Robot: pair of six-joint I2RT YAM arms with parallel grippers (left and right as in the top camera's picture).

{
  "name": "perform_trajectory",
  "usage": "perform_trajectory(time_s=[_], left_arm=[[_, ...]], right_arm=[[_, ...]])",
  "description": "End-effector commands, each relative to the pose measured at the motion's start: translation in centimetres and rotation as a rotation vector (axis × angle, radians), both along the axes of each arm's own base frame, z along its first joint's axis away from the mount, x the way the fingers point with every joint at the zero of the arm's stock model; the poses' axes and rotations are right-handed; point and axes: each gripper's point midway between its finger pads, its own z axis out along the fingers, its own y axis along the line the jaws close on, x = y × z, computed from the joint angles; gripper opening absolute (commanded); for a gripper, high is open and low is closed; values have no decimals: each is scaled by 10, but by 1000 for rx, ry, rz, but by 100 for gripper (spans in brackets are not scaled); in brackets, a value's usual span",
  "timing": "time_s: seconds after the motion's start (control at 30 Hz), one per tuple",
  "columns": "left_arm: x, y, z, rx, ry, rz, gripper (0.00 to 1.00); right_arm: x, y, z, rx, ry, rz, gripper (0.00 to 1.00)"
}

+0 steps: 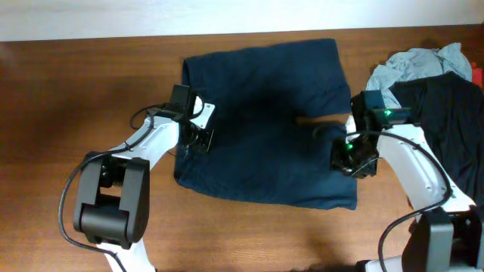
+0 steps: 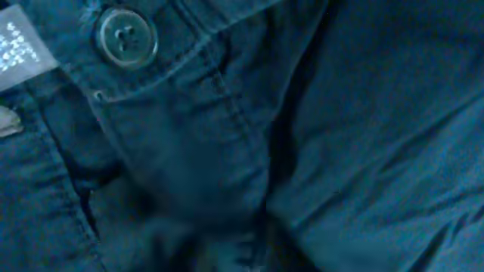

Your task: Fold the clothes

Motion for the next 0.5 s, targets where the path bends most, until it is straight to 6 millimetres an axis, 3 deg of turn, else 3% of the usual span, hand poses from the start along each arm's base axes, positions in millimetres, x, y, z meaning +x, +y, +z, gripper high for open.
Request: perform_trajectory(time_s=[0.0, 0.23, 0.47], left_arm=[[2, -4, 0, -25, -3, -25, 1], [-4, 9, 11, -4, 32, 6, 0], [2, 44, 49, 44, 0, 134, 1]], right_arm=[[-11, 2, -18, 17, 32, -8, 31], [-15, 1, -32, 12, 25, -7, 31], [-14, 1, -32, 10, 21, -7, 32]])
